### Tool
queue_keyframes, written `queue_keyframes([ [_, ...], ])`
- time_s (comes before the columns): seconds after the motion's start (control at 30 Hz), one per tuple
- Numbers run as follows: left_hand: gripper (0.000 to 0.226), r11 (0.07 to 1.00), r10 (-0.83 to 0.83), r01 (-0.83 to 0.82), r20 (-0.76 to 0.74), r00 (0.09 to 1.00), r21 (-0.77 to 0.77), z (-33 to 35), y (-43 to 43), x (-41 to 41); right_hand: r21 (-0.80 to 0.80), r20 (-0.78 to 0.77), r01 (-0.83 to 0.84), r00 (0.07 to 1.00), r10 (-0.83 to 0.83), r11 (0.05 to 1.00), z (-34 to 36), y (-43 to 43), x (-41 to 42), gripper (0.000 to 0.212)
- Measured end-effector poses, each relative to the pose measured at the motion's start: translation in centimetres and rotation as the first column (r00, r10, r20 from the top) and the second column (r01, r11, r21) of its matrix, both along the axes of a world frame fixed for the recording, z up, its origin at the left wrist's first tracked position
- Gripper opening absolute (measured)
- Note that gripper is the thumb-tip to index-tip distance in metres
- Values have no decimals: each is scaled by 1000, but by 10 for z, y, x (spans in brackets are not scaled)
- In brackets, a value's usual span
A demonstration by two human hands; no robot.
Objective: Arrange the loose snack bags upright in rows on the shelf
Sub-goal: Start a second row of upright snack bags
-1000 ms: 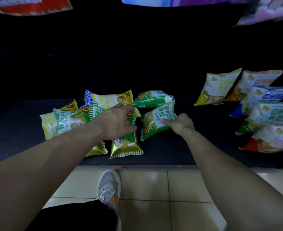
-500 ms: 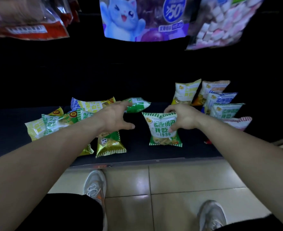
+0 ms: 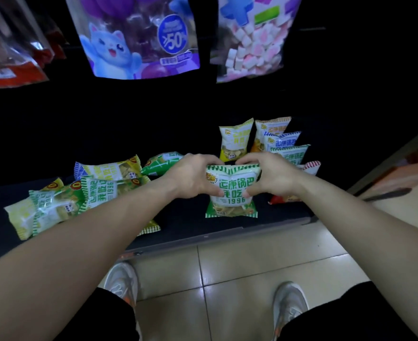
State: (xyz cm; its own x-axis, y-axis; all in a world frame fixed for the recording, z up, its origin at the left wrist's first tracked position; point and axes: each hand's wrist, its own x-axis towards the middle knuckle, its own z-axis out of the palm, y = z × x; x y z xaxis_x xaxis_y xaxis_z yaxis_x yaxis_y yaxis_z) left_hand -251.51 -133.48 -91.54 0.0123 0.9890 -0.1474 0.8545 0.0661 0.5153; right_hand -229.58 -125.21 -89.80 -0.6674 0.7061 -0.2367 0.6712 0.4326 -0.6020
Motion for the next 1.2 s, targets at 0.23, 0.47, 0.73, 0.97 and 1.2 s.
queue_keyframes([
  [0.23, 83, 983, 185, -185, -53, 981, 14, -30, 45, 15, 100, 151, 146, 976, -160, 984, -32, 41, 49, 79],
  [0.47, 88, 945, 322, -326, -112, 940, -18, -64, 119, 24, 83, 236, 247, 936, -260, 965, -58, 77, 89, 63],
  [0.73, 90, 945, 324, -327, -84, 942, -26, -117, 187, 31, 159, 252, 189, 941, -224, 969, -78, 109, 78, 66],
  [0.97, 87, 943, 329, -331, -52, 943, -24, -153, 218, 30, 158, 122, 261, 952, -282, 952, -96, 108, 73, 49],
  [1.2, 70, 939, 332, -328, -23, 943, 108, -165, 211, 34, 182, 121, 271, 948, -294, 945, -99, 105, 66, 47],
])
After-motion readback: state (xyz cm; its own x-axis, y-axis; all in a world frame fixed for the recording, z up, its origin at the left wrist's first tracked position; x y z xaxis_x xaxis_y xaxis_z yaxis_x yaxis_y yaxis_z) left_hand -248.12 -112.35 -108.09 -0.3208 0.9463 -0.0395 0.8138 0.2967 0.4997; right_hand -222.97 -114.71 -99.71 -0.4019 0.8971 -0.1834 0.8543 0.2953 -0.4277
